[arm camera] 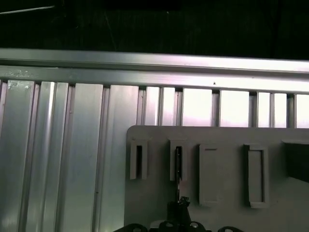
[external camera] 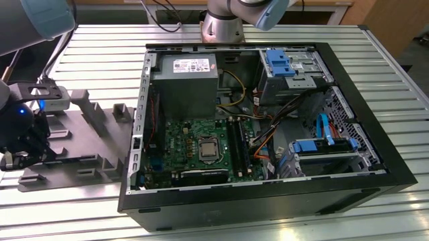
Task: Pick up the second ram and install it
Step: 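Pick up the second ram and move it above second insertion slot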
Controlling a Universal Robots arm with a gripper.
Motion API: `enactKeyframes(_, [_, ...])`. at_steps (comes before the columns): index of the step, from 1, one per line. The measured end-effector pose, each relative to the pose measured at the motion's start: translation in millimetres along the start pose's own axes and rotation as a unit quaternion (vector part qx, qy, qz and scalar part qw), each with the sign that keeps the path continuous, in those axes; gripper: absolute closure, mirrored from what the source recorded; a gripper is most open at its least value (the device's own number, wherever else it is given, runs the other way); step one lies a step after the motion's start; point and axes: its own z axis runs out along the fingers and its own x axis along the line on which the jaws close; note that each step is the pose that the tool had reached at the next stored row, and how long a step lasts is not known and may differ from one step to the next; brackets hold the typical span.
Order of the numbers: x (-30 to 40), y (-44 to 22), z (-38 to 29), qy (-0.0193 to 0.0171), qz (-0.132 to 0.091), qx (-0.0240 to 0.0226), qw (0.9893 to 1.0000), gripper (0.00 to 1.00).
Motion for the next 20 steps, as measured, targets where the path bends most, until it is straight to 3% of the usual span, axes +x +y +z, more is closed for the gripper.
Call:
enactKeyframes(9, [0.0,0.0,0.1,0.0000,-0.001,0.0001,1.0000,0.89])
enactKeyframes(14, [0.0,0.0,0.1,0.0000,-0.002,0.0001,1.0000,0.70])
enactKeyframes(20, [0.0,0.0,0.6,0.0001,-0.006,0.0000,1.0000,0.70])
